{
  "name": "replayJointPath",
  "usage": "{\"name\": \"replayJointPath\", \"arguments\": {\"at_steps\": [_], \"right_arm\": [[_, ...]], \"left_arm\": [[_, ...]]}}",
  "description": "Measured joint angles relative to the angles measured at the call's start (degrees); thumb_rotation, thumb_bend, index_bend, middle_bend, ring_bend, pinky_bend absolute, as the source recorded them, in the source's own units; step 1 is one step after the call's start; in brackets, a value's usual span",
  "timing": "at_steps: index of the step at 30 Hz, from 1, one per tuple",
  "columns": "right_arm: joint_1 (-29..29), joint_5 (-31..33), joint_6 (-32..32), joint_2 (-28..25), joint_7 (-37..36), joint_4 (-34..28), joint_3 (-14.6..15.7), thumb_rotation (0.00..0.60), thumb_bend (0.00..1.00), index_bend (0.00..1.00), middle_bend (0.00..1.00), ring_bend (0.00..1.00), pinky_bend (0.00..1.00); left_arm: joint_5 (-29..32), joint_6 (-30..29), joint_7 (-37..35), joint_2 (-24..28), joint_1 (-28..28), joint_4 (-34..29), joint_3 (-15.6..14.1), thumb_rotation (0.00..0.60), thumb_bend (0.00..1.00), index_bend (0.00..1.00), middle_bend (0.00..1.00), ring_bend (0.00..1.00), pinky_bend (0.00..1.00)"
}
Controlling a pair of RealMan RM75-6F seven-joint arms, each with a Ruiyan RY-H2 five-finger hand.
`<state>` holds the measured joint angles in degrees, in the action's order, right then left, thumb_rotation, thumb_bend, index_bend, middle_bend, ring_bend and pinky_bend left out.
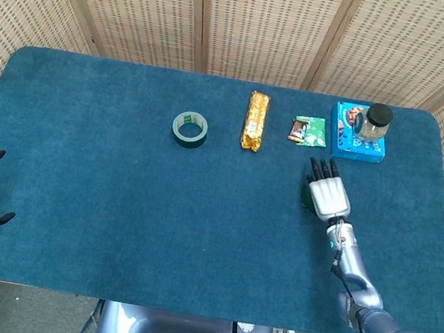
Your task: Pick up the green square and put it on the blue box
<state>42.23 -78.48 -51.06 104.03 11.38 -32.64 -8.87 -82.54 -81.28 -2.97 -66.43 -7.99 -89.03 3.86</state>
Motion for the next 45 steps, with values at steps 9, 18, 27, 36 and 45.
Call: {"name": "replayJointPath", "arguments": {"at_steps": [9, 18, 27, 36, 45], "right_arm": [[0.1, 0.6, -1.4, -3.4, -1.2, -3.7, -1.2, 0.600, 0.34, 0.30, 0.00, 0.00, 0.00], [-1.3, 2.4, 1.0, -7.3, -1.0, -14.0, -0.9, 0.600, 0.31, 0.30, 0.00, 0.00, 0.00], [-1.2, 5.2, 4.9, -9.6, 1.2, -19.3, -0.8, 0.600, 0.31, 0.30, 0.00, 0.00, 0.00], [-0.7, 7.5, 6.5, -8.5, 3.2, -17.9, -1.0, 0.600, 0.31, 0.30, 0.00, 0.00, 0.00], [-0.1, 8.9, 7.8, -7.0, 4.2, -15.2, -1.0, 0.600, 0.31, 0.30, 0.00, 0.00, 0.00]], "left_arm": [[-0.2, -0.1, -0.2, 0.1, 0.0, -0.1, -0.1, 0.600, 0.00, 0.00, 0.00, 0.00, 0.00], [-0.2, 0.0, -0.1, 0.1, 0.0, 0.0, -0.1, 0.600, 0.00, 0.00, 0.00, 0.00, 0.00], [0.0, 0.1, -0.2, 0.1, 0.0, 0.0, -0.1, 0.600, 0.00, 0.00, 0.00, 0.00, 0.00], [0.1, 0.2, -0.2, 0.1, -0.1, 0.1, -0.1, 0.600, 0.00, 0.00, 0.00, 0.00, 0.00], [0.2, 0.4, 0.0, 0.0, -0.2, 0.1, -0.1, 0.600, 0.00, 0.00, 0.00, 0.00, 0.00]]}}
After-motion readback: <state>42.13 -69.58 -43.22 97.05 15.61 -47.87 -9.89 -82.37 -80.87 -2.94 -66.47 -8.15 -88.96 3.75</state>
